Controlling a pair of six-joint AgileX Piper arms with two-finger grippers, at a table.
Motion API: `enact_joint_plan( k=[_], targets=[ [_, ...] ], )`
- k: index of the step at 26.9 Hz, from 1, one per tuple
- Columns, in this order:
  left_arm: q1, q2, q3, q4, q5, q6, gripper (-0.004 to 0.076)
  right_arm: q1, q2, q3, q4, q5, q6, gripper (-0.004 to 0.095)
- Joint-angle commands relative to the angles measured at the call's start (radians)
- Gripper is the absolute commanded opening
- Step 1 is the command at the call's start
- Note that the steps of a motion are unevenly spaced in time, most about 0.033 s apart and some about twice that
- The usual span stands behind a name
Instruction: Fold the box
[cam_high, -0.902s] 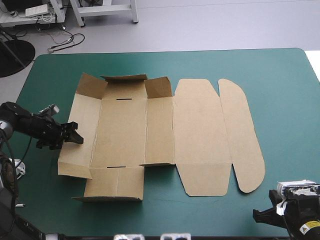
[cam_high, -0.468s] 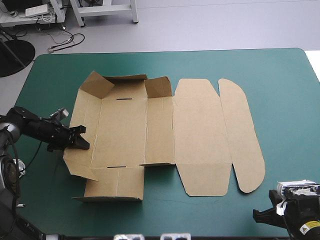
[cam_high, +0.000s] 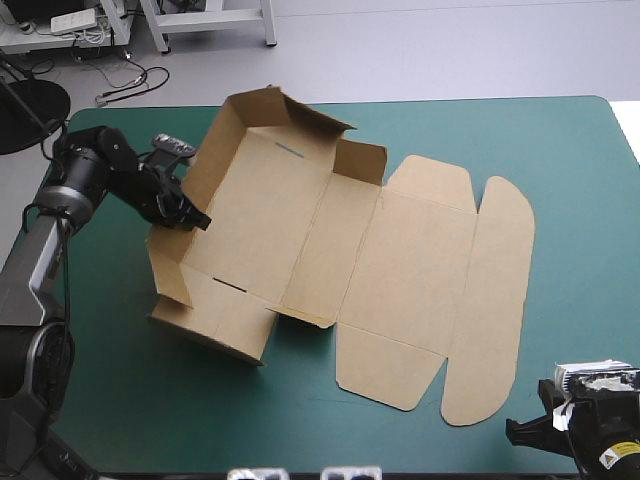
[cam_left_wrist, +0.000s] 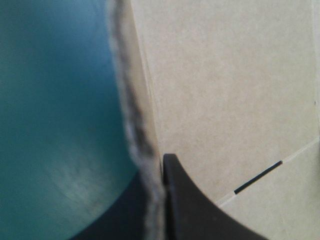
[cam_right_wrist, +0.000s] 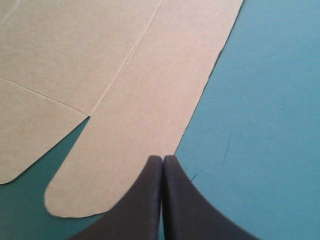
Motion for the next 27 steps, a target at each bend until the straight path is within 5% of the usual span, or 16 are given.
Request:
enact_joint_plan(
  k=[1, 18, 27],
  targets=[
    [-0.110, -0.059, -0.159, 0.121, 0.060, 0.089, -0.0009, 0.002, 0.017, -0.024, 0.012, -0.056, -0.004, -0.0020],
    [-0.495, -0.057, -0.341, 0.303, -0.036, 0.370, -0.0010, 0.002, 0.017, -0.024, 0.012, -0.056, -0.004, -0.0020],
    [-0.821, -0.055, -0.191, 0.772, -0.240, 0.044, -0.0010, 0.002, 0.026, -0.083, 0.005, -0.173, 0.113, -0.0020]
  ],
)
